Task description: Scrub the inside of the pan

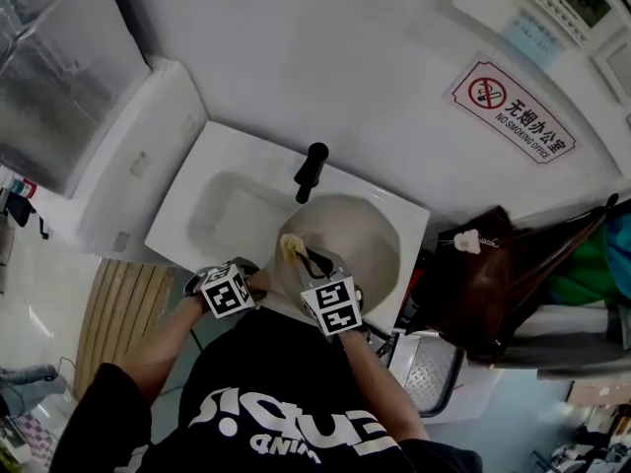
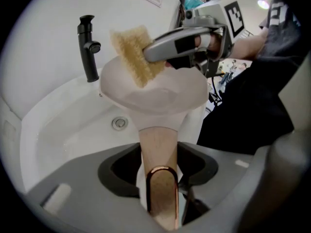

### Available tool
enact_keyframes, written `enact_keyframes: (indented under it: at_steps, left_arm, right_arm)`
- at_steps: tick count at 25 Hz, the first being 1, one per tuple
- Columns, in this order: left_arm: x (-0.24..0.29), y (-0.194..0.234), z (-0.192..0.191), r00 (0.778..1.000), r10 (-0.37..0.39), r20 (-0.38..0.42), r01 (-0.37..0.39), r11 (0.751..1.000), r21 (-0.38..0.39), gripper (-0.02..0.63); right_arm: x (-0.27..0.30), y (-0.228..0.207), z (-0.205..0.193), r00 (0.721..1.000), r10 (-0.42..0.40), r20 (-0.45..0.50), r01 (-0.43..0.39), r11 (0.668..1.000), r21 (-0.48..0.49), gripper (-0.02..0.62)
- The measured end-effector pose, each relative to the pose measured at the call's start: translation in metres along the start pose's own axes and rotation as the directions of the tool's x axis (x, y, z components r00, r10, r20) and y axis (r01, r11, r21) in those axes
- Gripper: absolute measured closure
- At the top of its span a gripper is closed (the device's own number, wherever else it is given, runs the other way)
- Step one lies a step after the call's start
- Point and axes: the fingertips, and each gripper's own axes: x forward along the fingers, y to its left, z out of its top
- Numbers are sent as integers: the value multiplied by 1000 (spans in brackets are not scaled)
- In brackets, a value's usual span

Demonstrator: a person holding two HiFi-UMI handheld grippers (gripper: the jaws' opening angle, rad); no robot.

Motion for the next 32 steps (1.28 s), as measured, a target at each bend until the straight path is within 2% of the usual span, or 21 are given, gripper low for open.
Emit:
enact_keyframes:
  at_steps: [9,24,32]
  left_arm:
    - [-11,-4,9,1000,-14,-16,14,1000,17,387]
    - [-22,-11,15,999,-5,-43,6,1000,12,391]
    - [-24,-12,17,999,-6,-45,7,1000,4,394]
  right_arm:
    - [34,19,-34,988,60,-139,-65,997,-31,543]
    - [41,18,-40,986,61,-153,-70,996,-51,543]
    - [55,-11,-36,985,25,-170,-39,996,-80,543]
